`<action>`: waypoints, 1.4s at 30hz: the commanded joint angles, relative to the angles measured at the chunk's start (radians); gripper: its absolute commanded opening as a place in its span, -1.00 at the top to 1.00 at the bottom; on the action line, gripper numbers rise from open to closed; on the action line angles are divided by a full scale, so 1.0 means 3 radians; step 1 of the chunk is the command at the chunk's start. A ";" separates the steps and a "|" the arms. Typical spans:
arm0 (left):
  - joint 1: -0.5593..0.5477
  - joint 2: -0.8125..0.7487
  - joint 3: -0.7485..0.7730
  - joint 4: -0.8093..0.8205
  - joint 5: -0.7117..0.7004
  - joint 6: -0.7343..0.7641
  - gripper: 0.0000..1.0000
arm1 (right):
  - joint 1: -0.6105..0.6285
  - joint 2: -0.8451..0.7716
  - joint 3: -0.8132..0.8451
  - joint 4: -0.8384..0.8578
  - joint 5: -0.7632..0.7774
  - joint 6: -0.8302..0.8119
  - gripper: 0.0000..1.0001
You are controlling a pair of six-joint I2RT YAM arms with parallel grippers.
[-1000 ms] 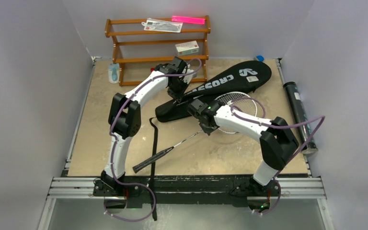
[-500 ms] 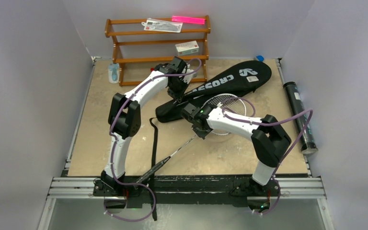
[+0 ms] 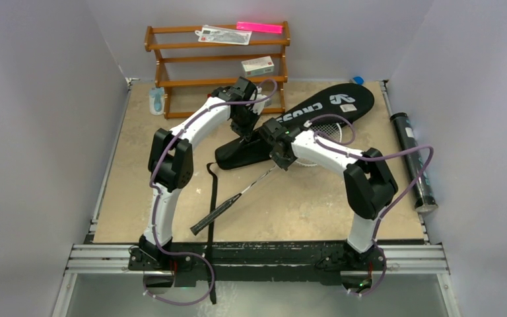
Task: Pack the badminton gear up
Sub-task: Place the racket in the racket bag.
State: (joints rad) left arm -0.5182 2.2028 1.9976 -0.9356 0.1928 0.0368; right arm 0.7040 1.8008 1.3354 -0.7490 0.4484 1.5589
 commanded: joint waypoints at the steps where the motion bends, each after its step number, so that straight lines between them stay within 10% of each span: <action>1: 0.0012 -0.0220 0.0050 0.0019 0.0079 -0.0028 1.00 | -0.0091 0.0186 0.0354 0.0001 -0.0015 -0.0296 1.00; 25: -0.0045 -0.0220 0.0035 -0.0013 0.0119 0.0045 1.00 | -0.1069 0.0880 0.1526 0.0169 -0.0014 -0.1109 1.00; 42: -0.0044 -0.0244 0.0040 -0.0017 0.0111 0.0043 1.00 | -0.1125 0.0564 0.0753 0.1493 -0.0143 -0.1744 0.83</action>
State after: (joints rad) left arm -0.5323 2.2028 1.9976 -0.9386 0.2104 0.0452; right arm 0.3725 2.1017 1.6783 -0.5385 0.4519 1.1210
